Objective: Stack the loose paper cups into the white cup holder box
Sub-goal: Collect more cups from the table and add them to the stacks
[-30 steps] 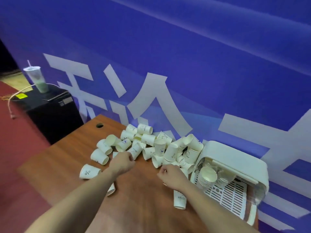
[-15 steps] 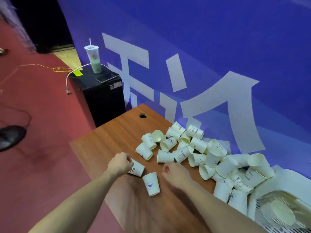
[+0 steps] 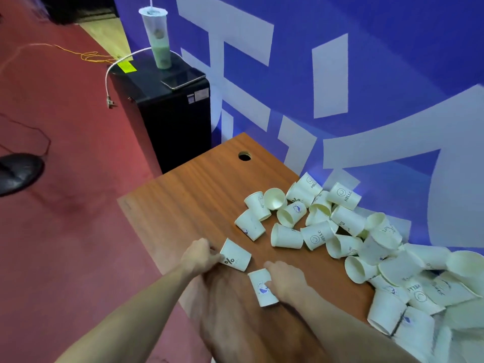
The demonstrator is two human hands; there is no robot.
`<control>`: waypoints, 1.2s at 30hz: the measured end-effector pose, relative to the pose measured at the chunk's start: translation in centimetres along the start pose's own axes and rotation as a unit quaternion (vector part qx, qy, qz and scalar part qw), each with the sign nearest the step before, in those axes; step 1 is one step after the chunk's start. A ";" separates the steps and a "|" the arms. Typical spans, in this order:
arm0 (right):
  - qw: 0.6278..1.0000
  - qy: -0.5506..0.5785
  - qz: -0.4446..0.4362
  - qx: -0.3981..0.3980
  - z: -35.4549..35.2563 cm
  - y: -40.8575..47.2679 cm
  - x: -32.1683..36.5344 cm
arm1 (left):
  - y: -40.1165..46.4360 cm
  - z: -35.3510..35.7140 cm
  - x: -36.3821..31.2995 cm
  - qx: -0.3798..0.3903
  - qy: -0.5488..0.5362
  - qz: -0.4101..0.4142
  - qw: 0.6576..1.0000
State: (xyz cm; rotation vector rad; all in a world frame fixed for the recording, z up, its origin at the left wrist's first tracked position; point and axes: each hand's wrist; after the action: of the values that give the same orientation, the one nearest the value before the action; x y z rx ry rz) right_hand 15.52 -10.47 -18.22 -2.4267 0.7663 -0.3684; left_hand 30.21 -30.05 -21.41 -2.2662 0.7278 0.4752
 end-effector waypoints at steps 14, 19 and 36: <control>0.996 0.018 0.026 -0.086 -3.1 -3.7 -3.1 | -1.9 -0.6 -6.5 -0.036 0.122 0.080 0.989; 0.989 0.051 0.053 -0.131 -4.3 -8.3 -6.6 | -4.4 0.1 -12.1 -0.058 0.196 0.172 0.964; 0.934 0.142 0.219 -0.245 3.0 -30.5 -25.1 | -18.3 17.5 -34.9 -0.010 0.318 0.454 0.832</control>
State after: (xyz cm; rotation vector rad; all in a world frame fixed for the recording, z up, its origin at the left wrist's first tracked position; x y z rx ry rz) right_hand 10.13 26.47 -4.85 -2.5656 1.6599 -0.3855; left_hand 12.37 6.02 -6.10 -1.9464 2.1754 0.1054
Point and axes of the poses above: each hand's wrist, its own y-axis towards the middle knuckle, its own z-axis out of the palm, x = y × z, and after that the axes turned 1 degree about y, right-handed
